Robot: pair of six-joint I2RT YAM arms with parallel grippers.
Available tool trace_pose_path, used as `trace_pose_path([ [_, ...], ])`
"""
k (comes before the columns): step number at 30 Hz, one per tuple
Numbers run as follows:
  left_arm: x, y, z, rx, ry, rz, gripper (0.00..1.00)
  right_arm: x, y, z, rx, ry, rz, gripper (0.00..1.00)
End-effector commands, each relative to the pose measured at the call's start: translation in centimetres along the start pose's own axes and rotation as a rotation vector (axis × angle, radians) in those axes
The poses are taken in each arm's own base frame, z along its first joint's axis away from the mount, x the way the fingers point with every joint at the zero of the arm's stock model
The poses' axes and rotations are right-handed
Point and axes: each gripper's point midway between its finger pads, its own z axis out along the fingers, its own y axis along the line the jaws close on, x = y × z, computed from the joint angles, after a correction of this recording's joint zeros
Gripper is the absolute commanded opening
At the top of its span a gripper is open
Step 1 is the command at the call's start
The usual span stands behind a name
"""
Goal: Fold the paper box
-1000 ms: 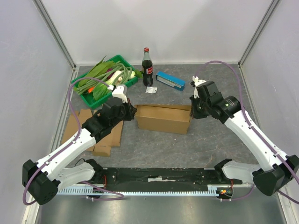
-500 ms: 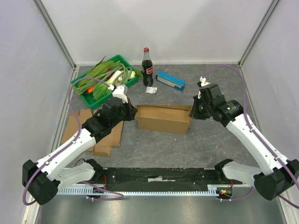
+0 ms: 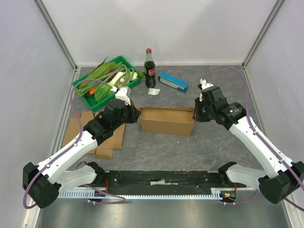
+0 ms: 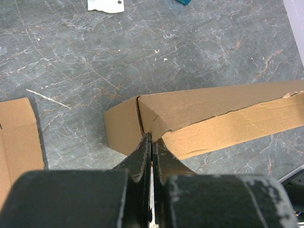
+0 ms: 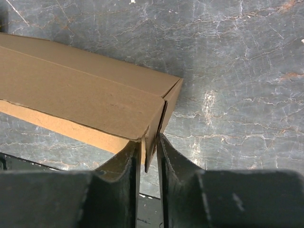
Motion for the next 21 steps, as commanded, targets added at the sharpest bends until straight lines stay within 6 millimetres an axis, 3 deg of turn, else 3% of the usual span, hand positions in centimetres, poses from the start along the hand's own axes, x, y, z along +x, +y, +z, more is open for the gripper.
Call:
trace_pose_path([
  [1, 2.6, 0.0, 0.1, 0.004, 0.100, -0.014, 0.02, -1.6, 1.4, -1.5, -0.068, -0.050, -0.020, 0.30],
  [8, 2.8, 0.2, 0.1, 0.000, 0.105, -0.012, 0.02, -3.4, 2.2, -3.4, -0.106, -0.118, -0.047, 0.38],
  [12, 2.9, 0.3, 0.1, -0.002, 0.105, -0.014, 0.02, -3.2, 1.4, -3.0, -0.066, -0.106, -0.072, 0.38],
  [14, 2.7, 0.2, 0.1, -0.001, 0.101, -0.013, 0.02, -3.3, 1.0, -3.0, -0.043, -0.112, -0.084, 0.34],
  [18, 2.7, 0.2, 0.0, 0.001, 0.099, -0.016, 0.02, -2.3, 0.7, -2.0, -0.043, -0.092, -0.092, 0.12],
  [21, 2.9, 0.2, 0.0, 0.002, 0.103, -0.020, 0.02, -1.4, 0.2, -1.2, -0.034, -0.100, -0.068, 0.03],
])
